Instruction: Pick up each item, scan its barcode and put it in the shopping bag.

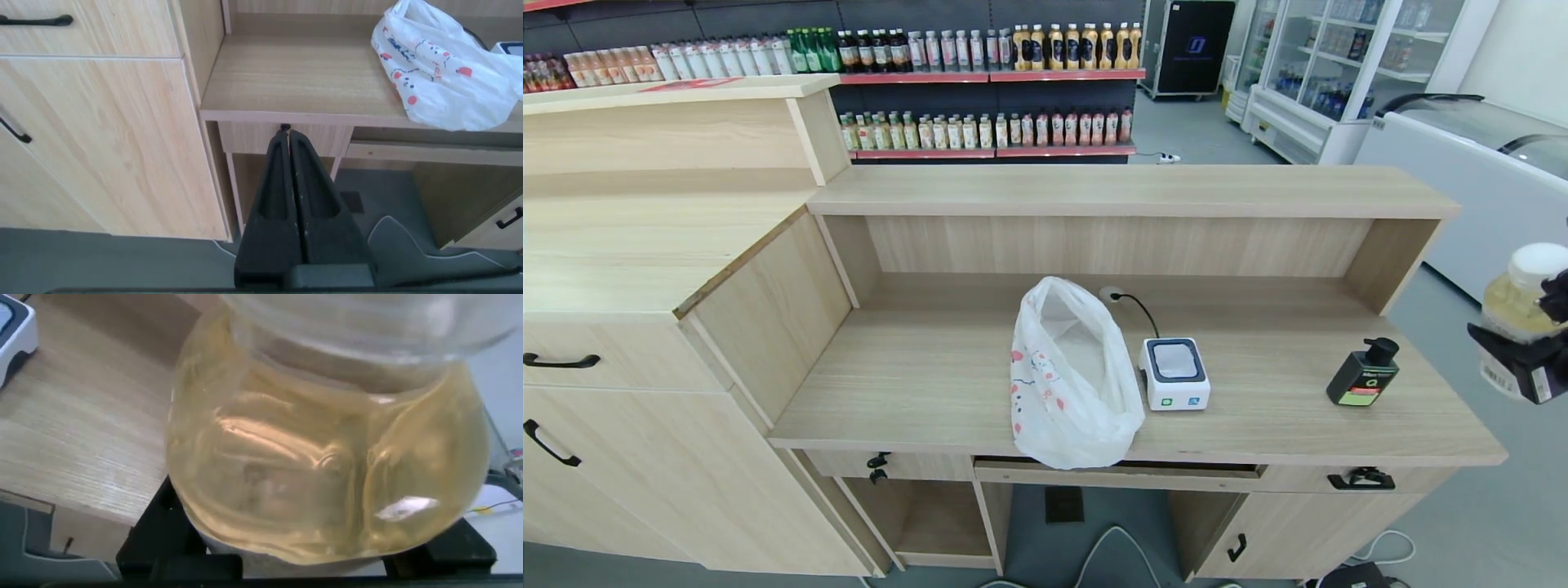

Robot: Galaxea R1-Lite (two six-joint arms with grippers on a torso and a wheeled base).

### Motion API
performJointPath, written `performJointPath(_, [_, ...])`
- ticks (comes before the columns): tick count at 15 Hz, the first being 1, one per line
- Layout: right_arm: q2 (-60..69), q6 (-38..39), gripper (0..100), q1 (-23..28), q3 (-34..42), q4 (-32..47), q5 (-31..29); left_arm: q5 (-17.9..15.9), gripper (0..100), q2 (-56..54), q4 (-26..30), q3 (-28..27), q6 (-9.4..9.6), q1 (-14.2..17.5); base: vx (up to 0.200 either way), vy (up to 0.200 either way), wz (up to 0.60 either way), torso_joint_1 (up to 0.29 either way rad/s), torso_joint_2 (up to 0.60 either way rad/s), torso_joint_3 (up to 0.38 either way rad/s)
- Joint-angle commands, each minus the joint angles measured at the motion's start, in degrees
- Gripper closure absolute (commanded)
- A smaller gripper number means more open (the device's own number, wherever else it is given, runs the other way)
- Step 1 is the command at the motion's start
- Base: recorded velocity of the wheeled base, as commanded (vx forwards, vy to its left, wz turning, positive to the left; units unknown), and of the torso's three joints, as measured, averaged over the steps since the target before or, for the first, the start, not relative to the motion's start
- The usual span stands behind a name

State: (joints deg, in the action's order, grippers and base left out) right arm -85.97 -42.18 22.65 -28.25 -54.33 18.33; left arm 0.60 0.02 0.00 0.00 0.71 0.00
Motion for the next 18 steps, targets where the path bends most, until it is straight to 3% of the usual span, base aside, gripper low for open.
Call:
performJointPath(1, [-3.77,-0.36,100,0.38,0.47,-3.41,0.03,0.02,100,-0.02,0.00,0.00,0.00,0.00,0.000,0.000,0.60,-0.002,0.00,0.002])
performJointPath(3, [-7.02,-1.94,100,0.29,-0.14,-8.07,0.21,0.02,100,-0.02,0.00,0.00,0.00,0.00,0.000,0.000,0.60,0.000,0.00,0.005])
performJointPath(6, [-12.56,-1.68,100,-0.06,-3.48,-10.53,5.48,0.02,100,-0.02,0.00,0.00,0.00,0.00,0.000,0.000,0.00,0.000,0.00,0.000])
performJointPath(10, [-18.80,-1.94,100,-0.24,-4.45,-13.96,8.30,0.02,100,-0.02,0.00,0.00,0.00,0.00,0.000,0.000,0.00,0.000,0.00,0.000])
performJointPath(13, [-23.54,-2.82,100,-2.96,-7.17,-17.82,11.02,0.02,100,-0.02,0.00,0.00,0.00,0.00,0.000,0.000,0.00,0.000,0.00,0.000])
performJointPath(18, [-28.38,-3.26,100,-8.15,-10.78,-19.49,21.13,0.02,100,-0.02,0.00,0.00,0.00,0.00,0.000,0.000,0.00,0.000,0.00,0.000])
